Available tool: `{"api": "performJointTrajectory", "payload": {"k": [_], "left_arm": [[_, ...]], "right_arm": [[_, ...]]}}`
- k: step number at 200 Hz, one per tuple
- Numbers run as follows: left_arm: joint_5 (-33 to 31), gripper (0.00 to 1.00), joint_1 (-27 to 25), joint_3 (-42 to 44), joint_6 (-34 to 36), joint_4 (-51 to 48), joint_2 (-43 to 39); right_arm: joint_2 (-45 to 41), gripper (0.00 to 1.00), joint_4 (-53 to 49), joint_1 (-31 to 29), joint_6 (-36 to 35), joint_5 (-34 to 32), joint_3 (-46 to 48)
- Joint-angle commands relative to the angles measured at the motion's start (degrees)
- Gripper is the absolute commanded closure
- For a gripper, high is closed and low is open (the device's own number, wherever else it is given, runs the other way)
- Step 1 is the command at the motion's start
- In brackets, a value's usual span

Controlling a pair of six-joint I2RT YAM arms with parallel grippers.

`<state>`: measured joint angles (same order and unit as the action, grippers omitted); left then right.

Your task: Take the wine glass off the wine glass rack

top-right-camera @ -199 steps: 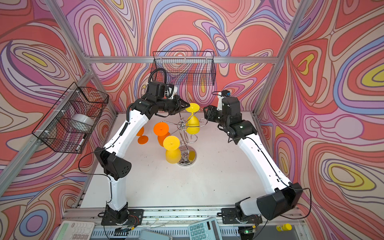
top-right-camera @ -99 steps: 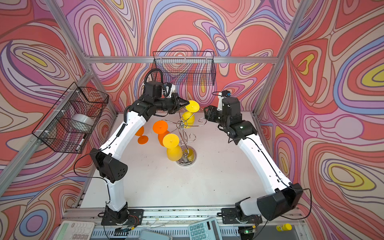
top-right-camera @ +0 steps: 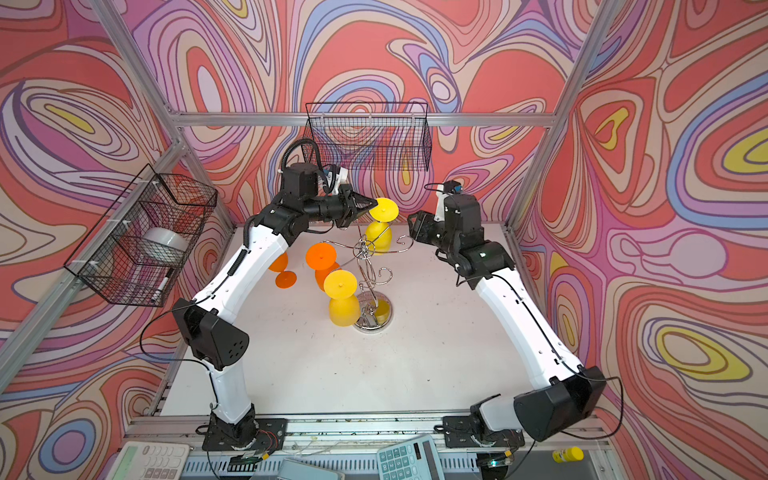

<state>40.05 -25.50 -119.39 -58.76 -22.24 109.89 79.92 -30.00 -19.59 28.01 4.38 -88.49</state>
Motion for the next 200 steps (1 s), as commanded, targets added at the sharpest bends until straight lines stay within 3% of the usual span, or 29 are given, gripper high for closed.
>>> {"api": "performJointTrajectory", "payload": {"k": [1, 65, 200], "left_arm": [[2.2, 1.0, 0.4, 2.4, -2.7, 6.0, -1.4], [2.4, 1.0, 0.6, 11.8, -11.7, 23.8, -2.5], [4.4, 1.0, -1.6, 12.8, -13.5, 26.9, -2.9]], "right_arm": [[-1.6, 0.43, 0.3, -0.2, 0.2, -0.8, 0.4], [-1.9, 0.43, -0.2, -0.2, 0.1, -1.1, 0.3], [-1.7, 0.43, 0.0, -0.2, -0.1, -0.9, 0.3]]}}
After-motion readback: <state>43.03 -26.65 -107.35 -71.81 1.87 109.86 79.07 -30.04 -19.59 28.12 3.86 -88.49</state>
